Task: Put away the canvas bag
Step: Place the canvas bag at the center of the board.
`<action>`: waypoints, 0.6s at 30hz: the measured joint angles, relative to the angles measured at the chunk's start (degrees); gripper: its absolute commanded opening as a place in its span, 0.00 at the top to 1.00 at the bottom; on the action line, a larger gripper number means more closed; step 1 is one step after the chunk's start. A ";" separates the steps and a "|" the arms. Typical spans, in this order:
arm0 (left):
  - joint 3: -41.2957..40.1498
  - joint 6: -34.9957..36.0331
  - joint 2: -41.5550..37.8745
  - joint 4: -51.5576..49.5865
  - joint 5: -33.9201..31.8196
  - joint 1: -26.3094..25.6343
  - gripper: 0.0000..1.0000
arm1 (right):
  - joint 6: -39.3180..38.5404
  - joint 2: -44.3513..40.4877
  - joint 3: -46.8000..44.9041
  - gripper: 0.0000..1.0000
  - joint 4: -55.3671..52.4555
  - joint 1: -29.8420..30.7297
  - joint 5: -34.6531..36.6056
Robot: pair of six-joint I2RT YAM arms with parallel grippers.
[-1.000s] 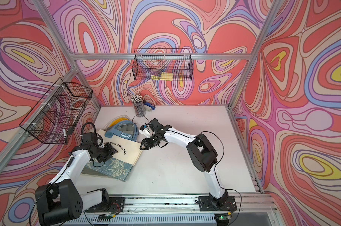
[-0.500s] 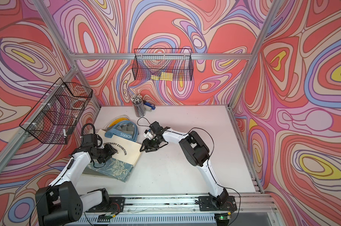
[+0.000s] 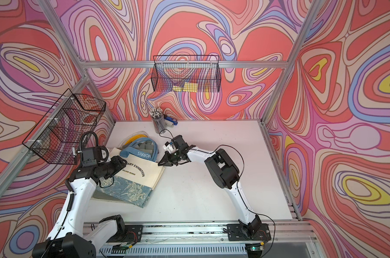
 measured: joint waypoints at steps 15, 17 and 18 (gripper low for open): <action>0.46 3.65 0.04 -3.87 -3.58 0.00 0.44 | -10.82 9.70 28.70 0.96 -16.22 -0.48 2.16; -1.03 2.58 2.19 -2.25 -2.25 0.00 0.45 | -12.55 10.64 28.04 0.92 -17.40 -0.72 3.43; -2.01 1.70 3.61 -1.27 -1.40 0.00 0.46 | -13.31 10.97 27.47 0.91 -17.92 -0.81 4.07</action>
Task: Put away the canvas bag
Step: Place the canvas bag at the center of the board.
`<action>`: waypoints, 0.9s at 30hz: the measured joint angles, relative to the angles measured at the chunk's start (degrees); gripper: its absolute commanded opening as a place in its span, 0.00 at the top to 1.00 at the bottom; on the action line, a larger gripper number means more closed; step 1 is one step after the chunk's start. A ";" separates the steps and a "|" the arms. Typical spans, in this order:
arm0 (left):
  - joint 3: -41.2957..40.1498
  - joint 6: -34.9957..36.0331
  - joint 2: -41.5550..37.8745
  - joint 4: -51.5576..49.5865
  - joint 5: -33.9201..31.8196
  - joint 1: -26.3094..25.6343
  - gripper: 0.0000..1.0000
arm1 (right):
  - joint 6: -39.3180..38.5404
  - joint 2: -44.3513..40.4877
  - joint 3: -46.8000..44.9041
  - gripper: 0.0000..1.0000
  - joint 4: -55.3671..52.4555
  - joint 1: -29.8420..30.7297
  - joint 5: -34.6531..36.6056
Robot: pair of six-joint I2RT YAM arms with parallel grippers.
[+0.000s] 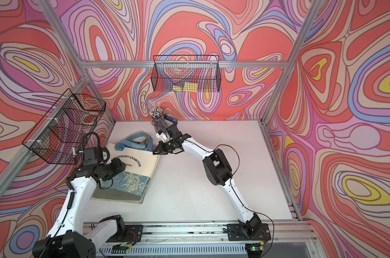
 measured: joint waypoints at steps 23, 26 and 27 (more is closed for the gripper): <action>-11.50 -12.17 9.57 14.88 4.24 -9.46 0.45 | -18.75 -14.69 -14.23 0.57 -1.09 -0.39 16.41; -11.47 -10.99 5.81 14.67 3.58 -9.86 0.43 | -21.68 -24.11 -22.62 0.57 1.70 -0.81 19.80; -11.34 -10.23 3.26 14.49 2.93 -10.05 0.41 | -22.60 -27.78 -26.10 0.56 2.73 -1.16 21.05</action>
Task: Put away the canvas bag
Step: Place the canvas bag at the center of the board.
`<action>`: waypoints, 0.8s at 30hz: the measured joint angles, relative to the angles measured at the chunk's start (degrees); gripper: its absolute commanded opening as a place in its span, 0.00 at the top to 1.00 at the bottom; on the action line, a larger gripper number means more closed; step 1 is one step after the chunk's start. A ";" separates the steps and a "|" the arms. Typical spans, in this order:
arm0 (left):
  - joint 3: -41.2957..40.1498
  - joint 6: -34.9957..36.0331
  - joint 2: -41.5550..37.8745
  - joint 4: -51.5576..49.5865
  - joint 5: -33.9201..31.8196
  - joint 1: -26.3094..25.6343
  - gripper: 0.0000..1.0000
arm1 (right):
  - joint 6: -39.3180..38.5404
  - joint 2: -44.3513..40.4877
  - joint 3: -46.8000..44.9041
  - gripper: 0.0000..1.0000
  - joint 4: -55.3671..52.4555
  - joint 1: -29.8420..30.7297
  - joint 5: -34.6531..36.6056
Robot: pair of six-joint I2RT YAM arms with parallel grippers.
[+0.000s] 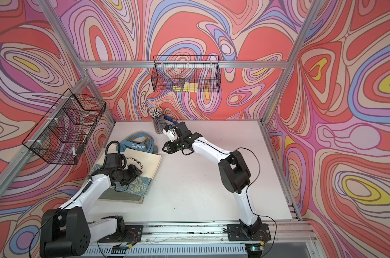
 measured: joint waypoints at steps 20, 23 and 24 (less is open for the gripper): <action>-2.86 7.43 -6.10 -3.56 -12.96 -0.04 0.34 | -5.09 -33.66 -38.45 0.37 5.01 -8.17 18.71; -2.80 8.79 -7.98 -3.04 -12.37 -0.04 0.31 | -5.79 -37.07 -41.86 0.21 6.27 -11.15 20.06; -2.80 9.53 -9.18 -2.60 -12.39 -0.04 0.30 | -6.19 -38.14 -43.01 0.08 6.95 -12.46 20.41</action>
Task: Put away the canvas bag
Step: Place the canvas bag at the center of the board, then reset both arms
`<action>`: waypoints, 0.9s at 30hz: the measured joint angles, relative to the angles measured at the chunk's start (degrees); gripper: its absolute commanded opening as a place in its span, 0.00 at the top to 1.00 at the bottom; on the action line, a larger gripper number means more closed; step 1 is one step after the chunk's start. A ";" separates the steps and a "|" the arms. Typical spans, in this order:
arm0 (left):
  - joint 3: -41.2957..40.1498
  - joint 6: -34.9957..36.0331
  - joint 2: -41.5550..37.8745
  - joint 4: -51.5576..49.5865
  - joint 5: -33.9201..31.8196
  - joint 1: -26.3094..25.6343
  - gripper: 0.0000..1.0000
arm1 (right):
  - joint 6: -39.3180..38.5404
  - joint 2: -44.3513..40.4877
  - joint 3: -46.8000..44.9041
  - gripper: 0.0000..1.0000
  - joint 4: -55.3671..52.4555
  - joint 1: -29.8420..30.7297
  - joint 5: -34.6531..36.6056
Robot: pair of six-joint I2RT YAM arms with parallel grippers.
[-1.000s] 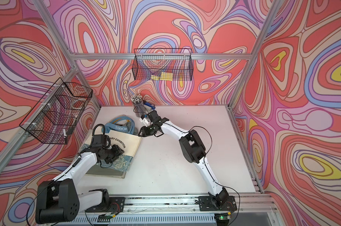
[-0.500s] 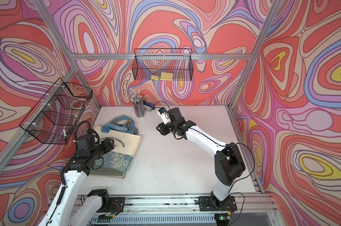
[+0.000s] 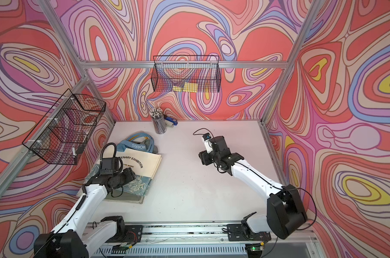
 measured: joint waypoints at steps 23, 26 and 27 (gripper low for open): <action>-23.87 20.00 23.04 78.97 -2.80 -0.02 0.01 | -3.78 17.29 -32.39 0.02 66.31 -21.46 6.73; -23.32 20.65 30.23 87.54 -1.25 0.00 0.01 | -3.80 19.43 -32.94 0.02 70.10 -22.73 4.59; -23.08 20.74 31.71 88.91 -1.18 -0.02 0.01 | -3.72 19.50 -32.22 0.02 70.05 -23.12 3.65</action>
